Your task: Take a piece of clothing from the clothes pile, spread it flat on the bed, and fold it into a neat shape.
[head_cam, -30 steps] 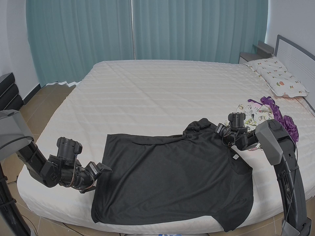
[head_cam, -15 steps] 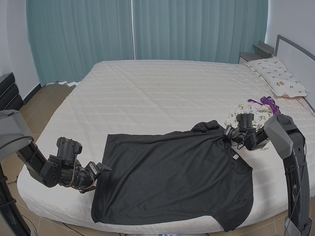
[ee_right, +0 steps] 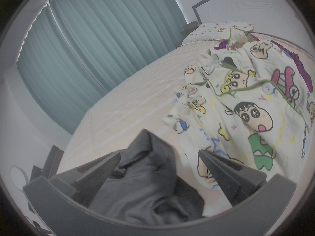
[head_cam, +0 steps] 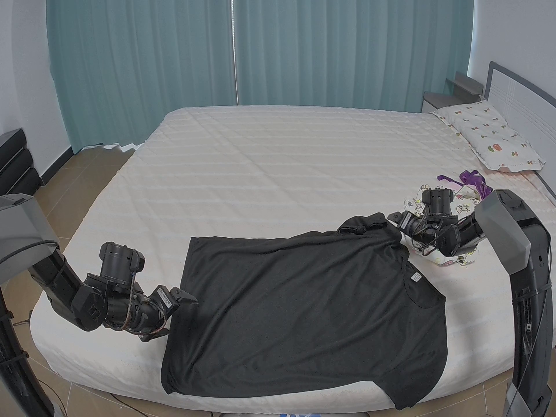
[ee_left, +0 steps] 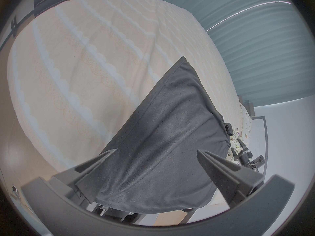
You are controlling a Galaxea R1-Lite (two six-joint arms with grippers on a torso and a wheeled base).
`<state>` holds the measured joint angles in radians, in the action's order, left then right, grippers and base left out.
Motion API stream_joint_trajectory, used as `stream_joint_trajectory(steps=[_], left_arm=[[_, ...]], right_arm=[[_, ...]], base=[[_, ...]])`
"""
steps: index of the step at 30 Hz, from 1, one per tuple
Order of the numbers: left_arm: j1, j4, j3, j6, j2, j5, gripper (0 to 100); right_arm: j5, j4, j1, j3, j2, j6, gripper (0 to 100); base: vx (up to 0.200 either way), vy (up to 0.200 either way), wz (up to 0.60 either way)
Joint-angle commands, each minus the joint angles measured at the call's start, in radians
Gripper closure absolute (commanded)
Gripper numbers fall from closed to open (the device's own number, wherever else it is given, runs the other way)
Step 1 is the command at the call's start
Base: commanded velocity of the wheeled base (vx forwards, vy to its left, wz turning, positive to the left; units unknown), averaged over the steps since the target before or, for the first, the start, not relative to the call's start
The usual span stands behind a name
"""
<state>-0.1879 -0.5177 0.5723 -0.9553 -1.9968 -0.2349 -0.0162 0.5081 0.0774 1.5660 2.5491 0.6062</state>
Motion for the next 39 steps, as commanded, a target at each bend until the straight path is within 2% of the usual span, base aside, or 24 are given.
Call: stream_joint_trajectory(steps=[1,4,10,16,27,31,33,34,39], left_arm=[[-0.001,0.001,0.0,0.0,0.003,0.0,0],[-0.001,0.001,0.0,0.0,0.001,0.0,0],[0.001,0.001,0.0,0.0,0.0,0.0,0],[-0.001,0.001,0.0,0.0,-0.002,0.0,0],[-0.001,0.001,0.0,0.0,-0.004,-0.001,0],[-0.001,0.001,0.0,0.0,-0.005,-0.001,0],[-0.001,0.001,0.0,0.0,-0.007,-0.001,0],[0.001,0.001,-0.002,0.0,-0.007,-0.001,0],[0.001,-0.001,-0.006,0.0,-0.007,-0.003,0]], right_arm=[[0.005,-0.008,0.067,0.036,-0.036,0.099,0],[0.007,-0.045,0.104,0.074,-0.015,0.149,0],[0.007,-0.174,0.147,0.263,0.08,0.305,0],[-0.001,-0.258,0.139,0.384,0.161,0.328,0],[-0.002,-0.264,0.139,0.433,0.204,0.34,0],[0.007,-0.197,0.134,0.434,0.22,0.374,0],[0.009,-0.109,0.134,0.434,0.227,0.412,0],[0.01,-0.013,0.134,0.434,0.238,0.445,0],[0.022,0.132,0.137,0.434,0.217,0.451,0]], base=[[0.0,0.0,0.0],[0.0,0.0,0.0],[0.0,0.0,0.0],[0.0,0.0,0.0],[0.0,0.0,0.0],[0.0,0.0,0.0],[0.0,0.0,0.0],[0.0,0.0,0.0],[0.0,0.0,0.0]])
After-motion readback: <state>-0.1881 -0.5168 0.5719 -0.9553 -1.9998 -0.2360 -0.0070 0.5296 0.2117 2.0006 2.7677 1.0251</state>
